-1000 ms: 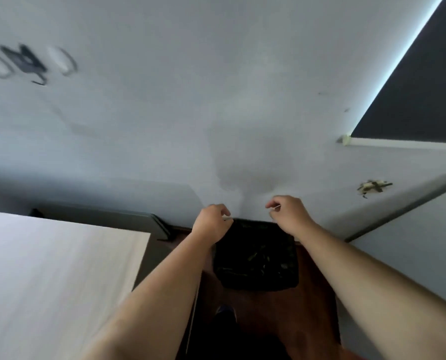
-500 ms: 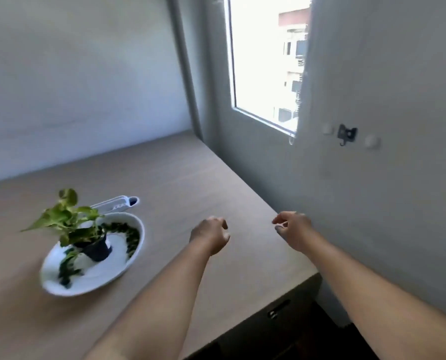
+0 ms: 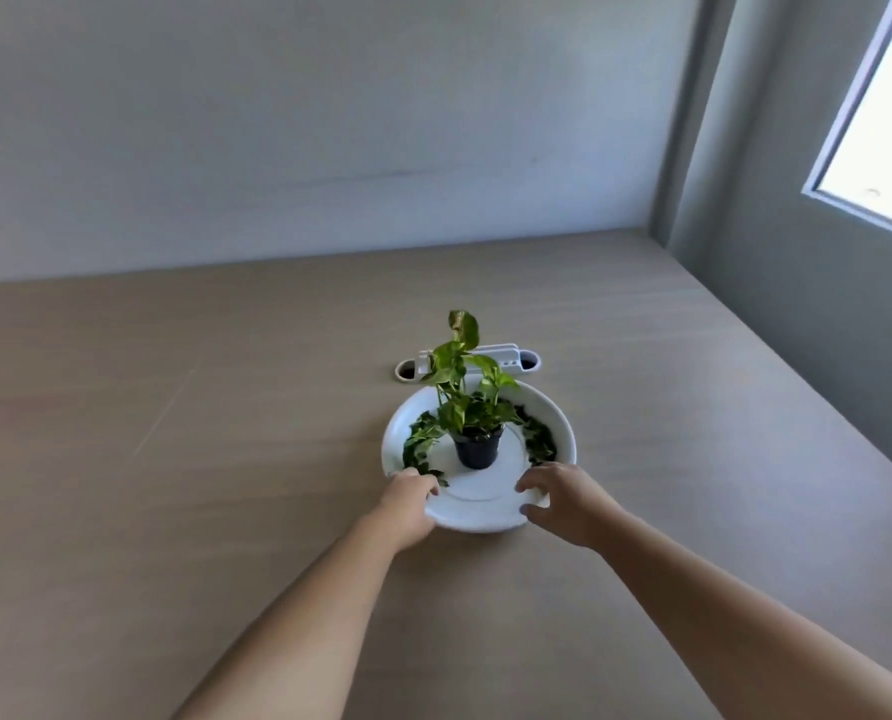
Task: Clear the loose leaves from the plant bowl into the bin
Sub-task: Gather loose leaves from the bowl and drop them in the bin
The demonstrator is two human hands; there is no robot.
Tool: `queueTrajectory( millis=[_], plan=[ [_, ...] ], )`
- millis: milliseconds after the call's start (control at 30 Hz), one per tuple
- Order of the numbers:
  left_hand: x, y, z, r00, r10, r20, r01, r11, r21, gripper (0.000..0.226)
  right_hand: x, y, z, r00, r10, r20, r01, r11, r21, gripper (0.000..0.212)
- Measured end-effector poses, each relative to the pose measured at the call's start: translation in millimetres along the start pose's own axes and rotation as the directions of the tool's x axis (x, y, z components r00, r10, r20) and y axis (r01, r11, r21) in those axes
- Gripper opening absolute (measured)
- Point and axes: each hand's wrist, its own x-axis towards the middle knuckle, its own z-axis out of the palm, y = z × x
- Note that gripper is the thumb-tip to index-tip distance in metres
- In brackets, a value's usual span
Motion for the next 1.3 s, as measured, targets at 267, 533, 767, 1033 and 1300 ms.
queueTrajectory(
  millis=[267, 533, 767, 1033, 1300],
  plan=[
    [25.1, -49.2, 13.8, 0.998, 0.056, -0.018, -0.053, 0.993, 0.101, 0.034, 41.9, -13.3, 48.6, 0.971, 0.011, 0.241, 0.029, 0.986, -0.162, 0.024],
    [32.1, -25.9, 26.8, 0.99, 0.142, -0.024, -0.139, 0.987, 0.08, 0.027, 51.6, 22.2, 19.3, 0.985, 0.092, 0.145, -0.024, 0.909, -0.417, 0.04],
    [47.6, -47.8, 1.3, 1.0, 0.017, 0.015, -0.019, 0.99, 0.143, 0.025, 47.7, -10.1, 41.3, 0.961, -0.053, 0.272, 0.121, 0.964, -0.239, 0.03],
    [38.3, -19.8, 26.0, 0.988, 0.156, 0.015, -0.157, 0.984, 0.083, 0.027, 57.1, 22.3, 7.9, 0.986, 0.054, 0.156, 0.023, 0.891, -0.454, 0.038],
    [45.7, -45.2, -3.8, 1.0, 0.016, 0.02, -0.02, 0.979, 0.205, 0.034, 52.1, 1.9, 30.6, 0.962, -0.022, 0.273, 0.1, 0.956, -0.276, 0.027]
  ],
)
